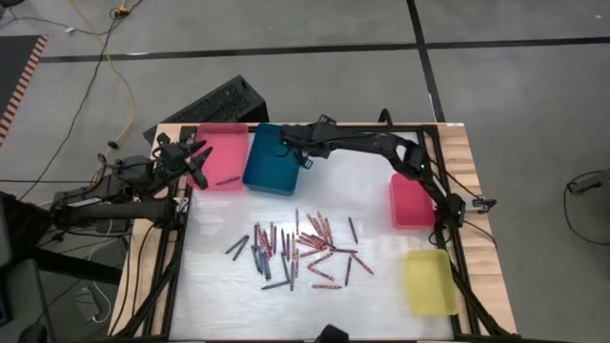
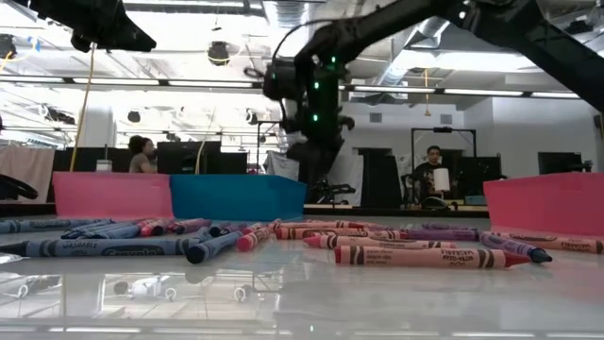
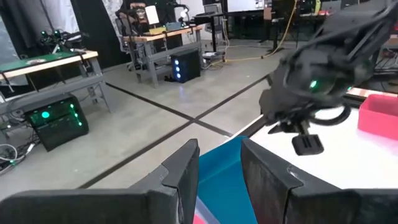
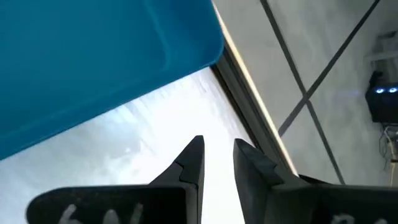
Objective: Sort crayons
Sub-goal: Put the purple crayon into the blue bin
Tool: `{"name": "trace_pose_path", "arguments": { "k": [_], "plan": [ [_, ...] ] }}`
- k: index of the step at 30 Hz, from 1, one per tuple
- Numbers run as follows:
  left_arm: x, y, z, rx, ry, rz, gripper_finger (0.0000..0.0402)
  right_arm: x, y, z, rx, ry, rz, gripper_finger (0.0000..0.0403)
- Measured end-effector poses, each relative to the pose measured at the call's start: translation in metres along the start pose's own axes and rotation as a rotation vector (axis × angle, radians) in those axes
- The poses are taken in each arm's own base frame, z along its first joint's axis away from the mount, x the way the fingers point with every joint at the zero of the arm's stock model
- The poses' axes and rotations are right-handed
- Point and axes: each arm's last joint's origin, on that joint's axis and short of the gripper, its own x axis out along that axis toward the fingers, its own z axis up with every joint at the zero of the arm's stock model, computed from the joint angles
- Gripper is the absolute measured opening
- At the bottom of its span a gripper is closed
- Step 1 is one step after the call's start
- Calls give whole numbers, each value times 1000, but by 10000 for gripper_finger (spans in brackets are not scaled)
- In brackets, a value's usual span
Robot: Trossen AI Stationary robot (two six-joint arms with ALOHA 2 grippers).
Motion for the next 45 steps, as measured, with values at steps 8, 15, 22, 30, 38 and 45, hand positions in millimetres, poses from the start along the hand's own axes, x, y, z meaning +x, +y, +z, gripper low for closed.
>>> {"name": "trace_pose_path", "arguments": {
  "k": [8,15,22,30,38,45],
  "plan": [
    [0,0,0,12,3,0,109,21,5,4,29,-42,37,81],
    [0,0,0,8,4,0,109,18,8,19,42,-179,122,81],
    [0,0,-3,24,26,-3,109,17,8,23,34,-215,132,81],
    [0,-5,-6,32,46,-157,109,-34,-7,16,-57,-199,84,81],
    [-3,-26,-7,30,42,-789,109,-153,-31,-9,-92,-351,143,81],
    [15,-46,-15,-25,209,-894,110,-249,-53,-53,-69,-518,259,81]
  ]
}}
